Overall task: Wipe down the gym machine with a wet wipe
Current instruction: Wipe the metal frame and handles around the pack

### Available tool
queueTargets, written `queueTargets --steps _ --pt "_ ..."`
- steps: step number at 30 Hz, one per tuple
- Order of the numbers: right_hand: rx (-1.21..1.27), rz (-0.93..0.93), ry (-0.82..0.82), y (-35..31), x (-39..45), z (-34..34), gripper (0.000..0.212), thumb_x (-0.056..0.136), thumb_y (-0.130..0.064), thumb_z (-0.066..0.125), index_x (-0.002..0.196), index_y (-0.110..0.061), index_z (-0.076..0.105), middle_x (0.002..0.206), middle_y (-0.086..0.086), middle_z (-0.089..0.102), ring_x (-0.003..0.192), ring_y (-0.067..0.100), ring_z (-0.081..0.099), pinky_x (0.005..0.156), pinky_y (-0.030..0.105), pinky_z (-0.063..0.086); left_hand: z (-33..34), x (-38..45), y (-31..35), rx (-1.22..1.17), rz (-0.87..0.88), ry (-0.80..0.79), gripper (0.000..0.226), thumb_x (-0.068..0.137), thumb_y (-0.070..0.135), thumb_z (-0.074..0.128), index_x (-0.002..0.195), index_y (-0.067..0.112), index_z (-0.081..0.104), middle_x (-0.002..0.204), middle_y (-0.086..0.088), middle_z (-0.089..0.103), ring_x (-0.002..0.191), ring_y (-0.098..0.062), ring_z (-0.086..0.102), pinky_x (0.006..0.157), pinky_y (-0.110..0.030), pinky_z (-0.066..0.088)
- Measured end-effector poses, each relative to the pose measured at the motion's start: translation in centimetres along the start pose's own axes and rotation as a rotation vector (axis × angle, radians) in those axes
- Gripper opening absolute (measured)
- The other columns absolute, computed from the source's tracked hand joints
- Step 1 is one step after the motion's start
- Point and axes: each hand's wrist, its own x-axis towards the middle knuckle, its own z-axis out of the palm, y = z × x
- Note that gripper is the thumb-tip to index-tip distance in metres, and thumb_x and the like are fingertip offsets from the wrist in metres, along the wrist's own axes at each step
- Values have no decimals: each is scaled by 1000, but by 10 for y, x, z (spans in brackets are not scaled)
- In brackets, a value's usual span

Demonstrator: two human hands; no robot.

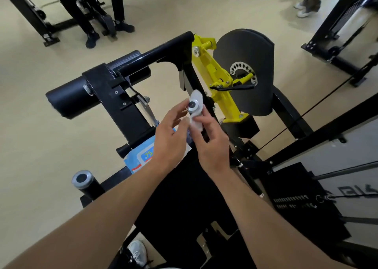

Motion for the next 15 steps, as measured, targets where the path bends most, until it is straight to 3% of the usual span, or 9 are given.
queueTargets --steps 2,3,5,8,11,13,15 --pt "26 -62 -23 7 -3 -1 30 103 -31 50 121 -13 67 143 -15 55 133 1 51 101 20 48 -1 2 0 -24 -5 33 37 103 7 50 130 27 65 127 17 68 118 3 60 98 -13 46" --pt "12 -51 19 7 1 -2 29 104 -30 52 122 -15 67 141 -11 59 128 1 56 98 22 51 -2 2 0 -7 -1 39 36 103 8 50 128 30 65 126 18 68 118 4 60 98 -12 45" --pt "-57 -19 115 7 14 -6 28 97 -24 67 124 -18 64 128 -5 68 117 6 64 94 31 57 -5 4 -3 84 20 21 39 101 8 53 128 35 64 126 23 66 120 4 58 99 -10 43" --pt "-195 -48 55 7 35 -11 62 87 -20 79 143 -21 51 119 -4 67 112 8 64 95 25 55 -10 8 -7 231 50 4 44 96 6 59 130 32 65 127 23 66 117 8 57 91 -2 38" --pt "-332 -175 -23 13 41 -6 55 90 -13 75 141 -11 57 130 3 63 120 11 58 100 18 48 -14 11 -6 330 86 4 44 95 10 62 132 34 63 128 24 65 120 7 55 95 -7 41" --pt "-340 -143 -15 20 36 -3 49 91 -9 72 139 -11 58 133 3 65 123 11 57 102 12 43 -14 9 -7 390 104 -1 47 95 9 61 134 35 61 130 23 62 122 4 53 100 -14 42" --pt "-367 -28 -11 29 33 -3 47 92 -7 70 137 -13 60 129 3 67 119 10 59 103 22 48 -14 7 -9 431 126 2 52 94 5 60 138 34 58 136 17 60 127 0 51 109 -24 41"
